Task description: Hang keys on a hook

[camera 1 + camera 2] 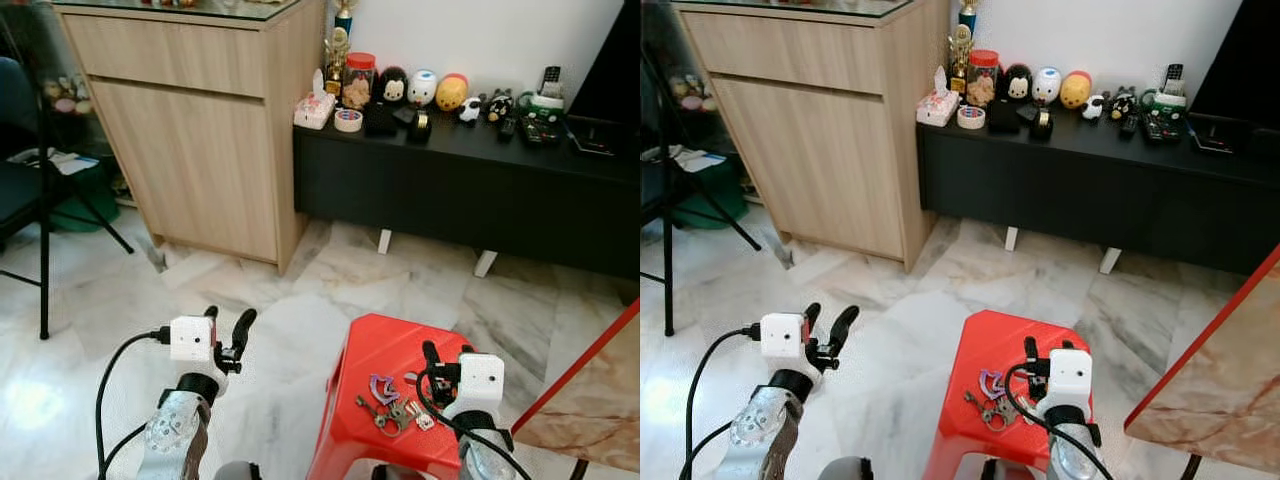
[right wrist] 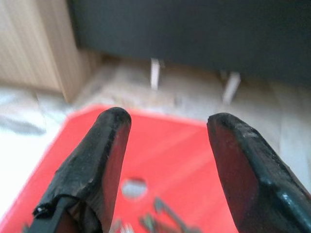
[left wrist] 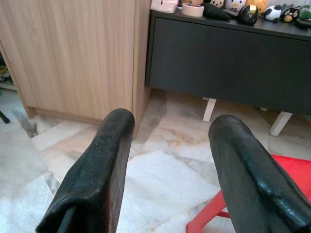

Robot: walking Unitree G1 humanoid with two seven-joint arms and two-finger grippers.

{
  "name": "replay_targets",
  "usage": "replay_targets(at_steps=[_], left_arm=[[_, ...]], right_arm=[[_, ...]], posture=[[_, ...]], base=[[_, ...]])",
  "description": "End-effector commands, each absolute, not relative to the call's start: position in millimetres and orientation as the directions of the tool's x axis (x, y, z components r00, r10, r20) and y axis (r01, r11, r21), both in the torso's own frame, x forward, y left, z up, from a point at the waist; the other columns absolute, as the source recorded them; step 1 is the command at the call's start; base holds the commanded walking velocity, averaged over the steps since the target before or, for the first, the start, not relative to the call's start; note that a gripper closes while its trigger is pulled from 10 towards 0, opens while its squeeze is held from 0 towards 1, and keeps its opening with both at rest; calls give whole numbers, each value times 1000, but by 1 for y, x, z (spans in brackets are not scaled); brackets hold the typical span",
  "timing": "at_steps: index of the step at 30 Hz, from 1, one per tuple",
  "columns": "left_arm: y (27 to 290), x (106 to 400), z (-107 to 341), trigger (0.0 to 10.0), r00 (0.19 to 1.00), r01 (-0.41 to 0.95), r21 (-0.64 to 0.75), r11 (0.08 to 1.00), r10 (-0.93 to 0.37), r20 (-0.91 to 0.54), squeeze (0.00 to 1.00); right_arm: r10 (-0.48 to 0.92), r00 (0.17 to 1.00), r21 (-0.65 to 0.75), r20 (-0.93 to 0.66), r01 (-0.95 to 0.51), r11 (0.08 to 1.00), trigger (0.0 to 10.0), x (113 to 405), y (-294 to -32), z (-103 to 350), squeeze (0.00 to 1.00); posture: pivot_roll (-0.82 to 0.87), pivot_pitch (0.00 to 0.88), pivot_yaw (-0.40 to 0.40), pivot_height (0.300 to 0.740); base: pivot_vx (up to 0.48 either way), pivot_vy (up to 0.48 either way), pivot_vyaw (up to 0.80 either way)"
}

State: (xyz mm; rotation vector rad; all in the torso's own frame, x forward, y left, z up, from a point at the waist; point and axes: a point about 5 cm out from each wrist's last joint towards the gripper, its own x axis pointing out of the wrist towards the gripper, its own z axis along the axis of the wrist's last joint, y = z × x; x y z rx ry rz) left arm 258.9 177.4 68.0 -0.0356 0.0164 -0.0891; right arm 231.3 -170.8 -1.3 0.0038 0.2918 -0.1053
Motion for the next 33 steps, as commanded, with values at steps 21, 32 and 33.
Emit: replay_targets(at_steps=[21, 32, 33], left_arm=[[169, 261, 72, 10000, 989, 150, -2, 989, -150, -7, 0], [170, 249, 66, 10000, 991, 133, 0, 991, -133, -33, 0], [170, 248, 65, 10000, 990, 134, 1, 991, -134, -37, 0]], right_arm=[[-137, 793, 61, -593, 214, 975, 10000, 261, -162, -31, 0], [-182, 810, 287, -558, 394, 873, 10000, 270, -166, -24, 0], [-187, 805, 319, -563, 421, 849, 10000, 269, -167, -25, 0]], posture=[[44, 54, -72, 629], [47, 79, -86, 629], [46, 80, -87, 629]], base=[[0, 0, 0], [0, 0, 0], [0, 0, 0]])
